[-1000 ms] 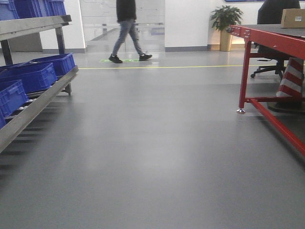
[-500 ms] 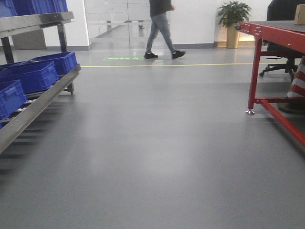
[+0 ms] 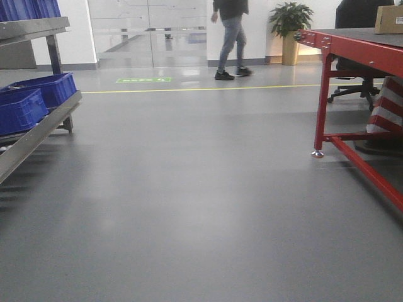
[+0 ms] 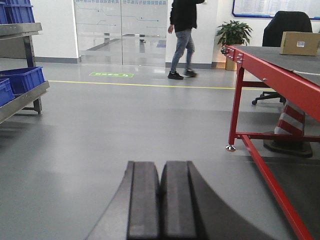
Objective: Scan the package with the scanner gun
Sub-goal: 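Drive the base forward and turn toward the red-framed felt table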
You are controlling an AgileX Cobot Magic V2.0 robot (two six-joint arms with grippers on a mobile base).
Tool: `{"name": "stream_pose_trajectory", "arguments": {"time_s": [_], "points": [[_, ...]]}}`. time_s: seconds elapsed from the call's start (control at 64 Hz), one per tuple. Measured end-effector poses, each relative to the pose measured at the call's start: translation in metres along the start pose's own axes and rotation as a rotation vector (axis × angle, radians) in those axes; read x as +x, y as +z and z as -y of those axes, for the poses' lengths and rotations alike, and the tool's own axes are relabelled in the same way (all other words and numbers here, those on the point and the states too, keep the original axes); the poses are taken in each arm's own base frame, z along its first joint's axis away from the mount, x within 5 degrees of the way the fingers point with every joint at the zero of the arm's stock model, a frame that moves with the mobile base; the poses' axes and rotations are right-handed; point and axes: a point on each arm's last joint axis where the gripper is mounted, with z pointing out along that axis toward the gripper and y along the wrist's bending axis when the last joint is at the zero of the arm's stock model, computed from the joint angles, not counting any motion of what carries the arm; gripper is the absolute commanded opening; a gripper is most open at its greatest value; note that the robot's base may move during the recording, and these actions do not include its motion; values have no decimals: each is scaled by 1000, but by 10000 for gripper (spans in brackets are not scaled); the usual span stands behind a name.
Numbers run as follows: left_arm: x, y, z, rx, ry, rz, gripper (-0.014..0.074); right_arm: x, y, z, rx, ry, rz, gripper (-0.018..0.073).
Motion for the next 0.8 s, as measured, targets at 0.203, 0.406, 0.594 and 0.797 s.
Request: {"name": "stream_pose_trajectory", "arguments": {"time_s": [0.203,0.406,0.594,0.797], "points": [[0,0,0,0,0,0,-111,0,0,0,0,0,0,-168],[0,0,0,0,0,0,-111,0,0,0,0,0,0,-168],[0,0,0,0,0,0,-111,0,0,0,0,0,0,-168],[0,0,0,0,0,0,-111,0,0,0,0,0,0,-168]]}}
